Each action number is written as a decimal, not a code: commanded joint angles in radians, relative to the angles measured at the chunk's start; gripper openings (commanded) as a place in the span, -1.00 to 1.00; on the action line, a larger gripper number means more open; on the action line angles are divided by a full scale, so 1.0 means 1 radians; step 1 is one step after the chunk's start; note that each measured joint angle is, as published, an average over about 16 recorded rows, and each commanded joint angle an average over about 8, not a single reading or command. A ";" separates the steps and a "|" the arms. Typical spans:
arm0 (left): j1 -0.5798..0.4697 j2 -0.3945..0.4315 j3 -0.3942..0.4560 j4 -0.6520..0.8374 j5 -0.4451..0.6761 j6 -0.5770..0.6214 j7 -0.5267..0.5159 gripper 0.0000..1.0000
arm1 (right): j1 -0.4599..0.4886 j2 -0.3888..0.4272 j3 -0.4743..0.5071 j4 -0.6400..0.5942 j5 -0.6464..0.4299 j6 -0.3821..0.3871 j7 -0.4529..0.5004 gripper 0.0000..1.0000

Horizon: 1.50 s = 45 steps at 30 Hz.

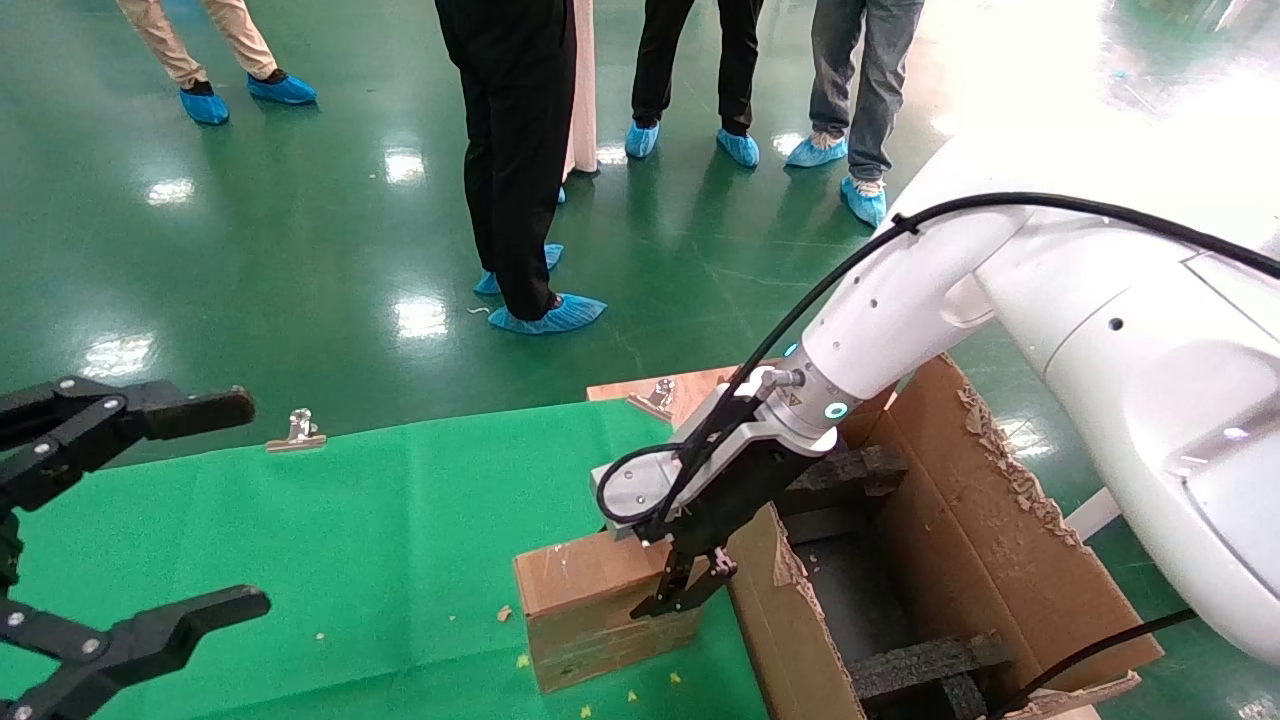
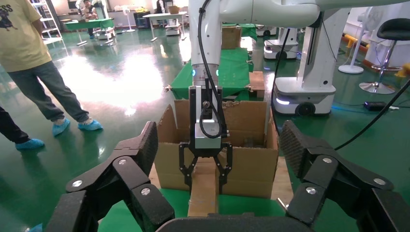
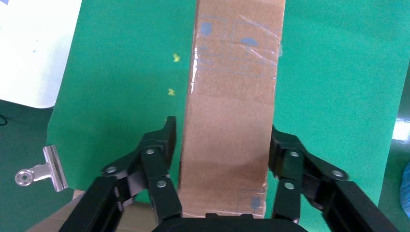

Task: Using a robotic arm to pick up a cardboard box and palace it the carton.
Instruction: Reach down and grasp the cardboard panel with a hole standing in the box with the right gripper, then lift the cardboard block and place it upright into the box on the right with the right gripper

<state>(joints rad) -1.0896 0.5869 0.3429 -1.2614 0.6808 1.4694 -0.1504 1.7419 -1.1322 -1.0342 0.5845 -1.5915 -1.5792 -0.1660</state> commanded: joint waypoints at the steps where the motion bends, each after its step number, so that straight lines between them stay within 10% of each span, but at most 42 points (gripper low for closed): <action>1: 0.000 0.000 0.000 0.000 0.000 0.000 0.000 1.00 | 0.000 0.000 0.000 0.000 0.000 0.000 0.000 -1.00; 22: 0.000 0.000 0.000 0.000 0.000 0.000 0.000 1.00 | 0.023 0.017 0.002 -0.019 0.040 -0.003 0.010 -1.00; 45: 0.000 0.000 0.000 0.000 0.000 0.000 0.000 1.00 | 0.422 0.120 -0.158 -0.168 0.248 -0.017 -0.014 -1.00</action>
<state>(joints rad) -1.0898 0.5868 0.3433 -1.2612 0.6806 1.4693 -0.1502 2.1536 -1.0133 -1.1937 0.4176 -1.3468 -1.5968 -0.1813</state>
